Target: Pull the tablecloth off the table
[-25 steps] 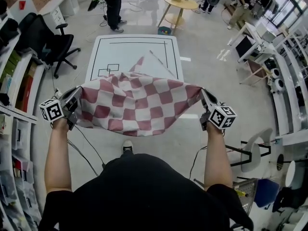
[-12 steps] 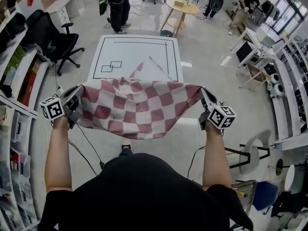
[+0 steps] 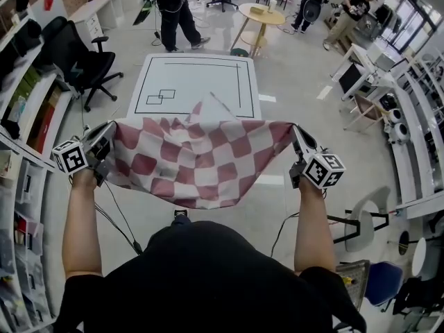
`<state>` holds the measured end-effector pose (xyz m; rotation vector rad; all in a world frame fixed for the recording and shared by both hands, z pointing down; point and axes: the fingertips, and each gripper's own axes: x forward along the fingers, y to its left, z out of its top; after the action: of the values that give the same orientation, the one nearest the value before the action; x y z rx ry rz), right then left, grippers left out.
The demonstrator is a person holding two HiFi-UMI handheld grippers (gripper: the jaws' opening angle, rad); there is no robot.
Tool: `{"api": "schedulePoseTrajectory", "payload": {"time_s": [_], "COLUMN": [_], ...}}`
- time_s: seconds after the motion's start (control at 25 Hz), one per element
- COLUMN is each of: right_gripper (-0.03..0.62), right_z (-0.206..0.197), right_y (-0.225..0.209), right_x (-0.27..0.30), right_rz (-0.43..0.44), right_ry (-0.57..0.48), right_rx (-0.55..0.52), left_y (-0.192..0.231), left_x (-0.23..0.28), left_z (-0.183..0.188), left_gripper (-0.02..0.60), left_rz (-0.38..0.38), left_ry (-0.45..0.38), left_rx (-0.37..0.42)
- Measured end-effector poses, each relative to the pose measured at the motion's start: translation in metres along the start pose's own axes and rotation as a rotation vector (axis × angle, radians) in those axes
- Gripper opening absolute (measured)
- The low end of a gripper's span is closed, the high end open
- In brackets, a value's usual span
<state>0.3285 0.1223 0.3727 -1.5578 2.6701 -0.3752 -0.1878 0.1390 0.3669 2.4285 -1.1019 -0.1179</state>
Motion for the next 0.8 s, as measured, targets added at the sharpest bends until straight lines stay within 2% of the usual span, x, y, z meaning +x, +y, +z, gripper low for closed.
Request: {"api": "schedulePoseTrajectory", "payload": {"time_s": [0.4, 0.8], "right_gripper": [0.029, 0.029], "right_z": [0.057, 0.131], "right_y": [0.031, 0.036], "right_x": [-0.027, -0.059], "right_rz": [0.053, 0.048], "right_ry": [-0.092, -0.215], "right_rx": [-0.061, -0.089], "left_y": [-0.065, -0.094], "left_x": [0.010, -0.009], "left_z": [0.042, 0.098], "left_gripper": [0.023, 0.023], "left_rz": [-0.088, -0.143], "left_ry": [-0.054, -0.145], "left_rx": [0.074, 0.065]}}
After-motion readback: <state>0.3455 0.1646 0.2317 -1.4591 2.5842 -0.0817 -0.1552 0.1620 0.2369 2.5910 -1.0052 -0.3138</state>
